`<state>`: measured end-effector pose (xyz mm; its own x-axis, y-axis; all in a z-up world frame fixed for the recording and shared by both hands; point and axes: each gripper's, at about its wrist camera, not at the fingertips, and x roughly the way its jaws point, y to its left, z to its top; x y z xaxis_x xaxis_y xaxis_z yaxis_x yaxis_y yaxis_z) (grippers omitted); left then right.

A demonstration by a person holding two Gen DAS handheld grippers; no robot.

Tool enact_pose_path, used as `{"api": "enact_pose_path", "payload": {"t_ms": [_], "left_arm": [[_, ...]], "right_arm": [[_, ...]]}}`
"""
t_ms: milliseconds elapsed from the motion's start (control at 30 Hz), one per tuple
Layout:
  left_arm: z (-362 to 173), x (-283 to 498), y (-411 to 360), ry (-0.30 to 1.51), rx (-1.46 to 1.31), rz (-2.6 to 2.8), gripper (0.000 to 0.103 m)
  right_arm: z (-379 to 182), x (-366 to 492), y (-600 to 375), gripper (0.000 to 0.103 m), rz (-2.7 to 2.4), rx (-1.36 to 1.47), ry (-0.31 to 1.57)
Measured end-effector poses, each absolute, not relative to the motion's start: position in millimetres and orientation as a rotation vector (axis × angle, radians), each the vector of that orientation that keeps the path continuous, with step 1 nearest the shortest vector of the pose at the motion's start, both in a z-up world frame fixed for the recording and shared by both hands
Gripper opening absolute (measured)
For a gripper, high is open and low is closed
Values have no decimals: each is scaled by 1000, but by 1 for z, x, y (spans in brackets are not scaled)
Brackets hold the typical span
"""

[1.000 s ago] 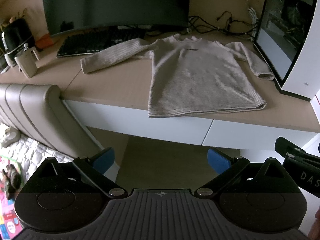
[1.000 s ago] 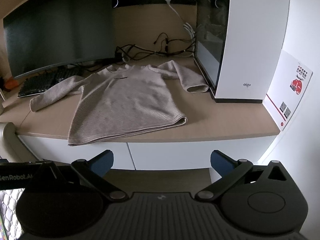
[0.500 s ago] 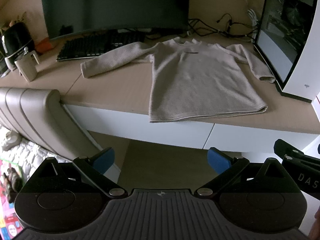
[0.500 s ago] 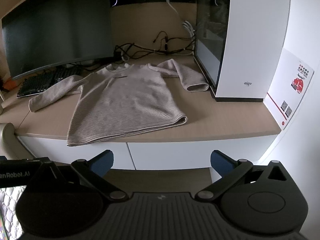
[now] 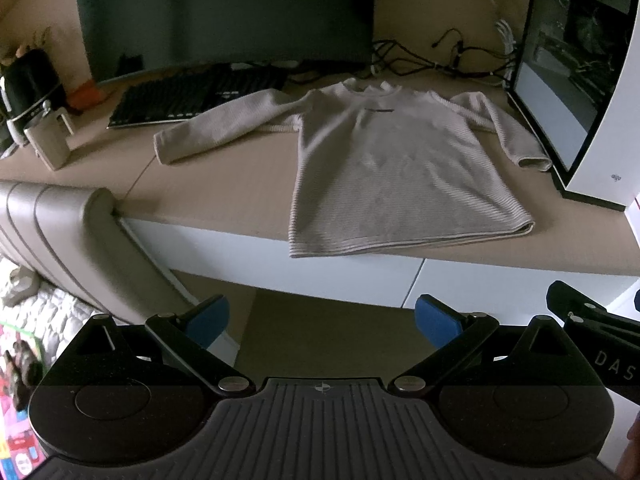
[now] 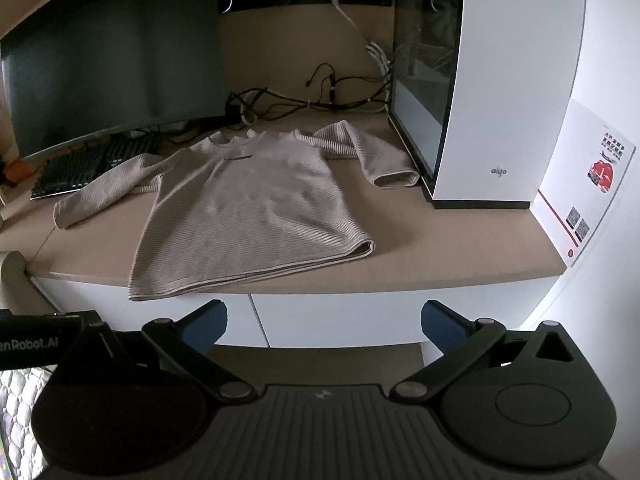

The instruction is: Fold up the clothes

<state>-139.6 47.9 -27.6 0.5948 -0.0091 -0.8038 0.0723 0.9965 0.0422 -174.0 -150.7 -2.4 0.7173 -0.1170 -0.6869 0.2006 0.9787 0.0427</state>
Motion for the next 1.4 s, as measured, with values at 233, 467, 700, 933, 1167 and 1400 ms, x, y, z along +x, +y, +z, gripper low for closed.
{"api": "enact_pose_path", "payload": {"t_ms": [233, 467, 700, 933, 1167, 1400], "left_arm": [[-27, -132, 29, 931, 77, -30, 102], [-29, -127, 7, 943, 65, 10, 102], [-35, -119, -1, 970, 29, 60, 102], [-46, -88, 11, 967, 15, 34, 102], [-68, -17, 52, 976, -71, -69, 102], [-101, 58, 61, 1038, -3, -196, 101]], "right_arm": [[-4, -163, -169, 103, -161, 132, 742], [-5, -153, -192, 103, -130, 127, 738], [-12, -135, -211, 103, -68, 127, 766], [-29, -104, -217, 103, -44, 192, 797], [-39, -63, -201, 103, -60, 322, 749], [-47, -13, -173, 103, -138, 278, 679]]}}
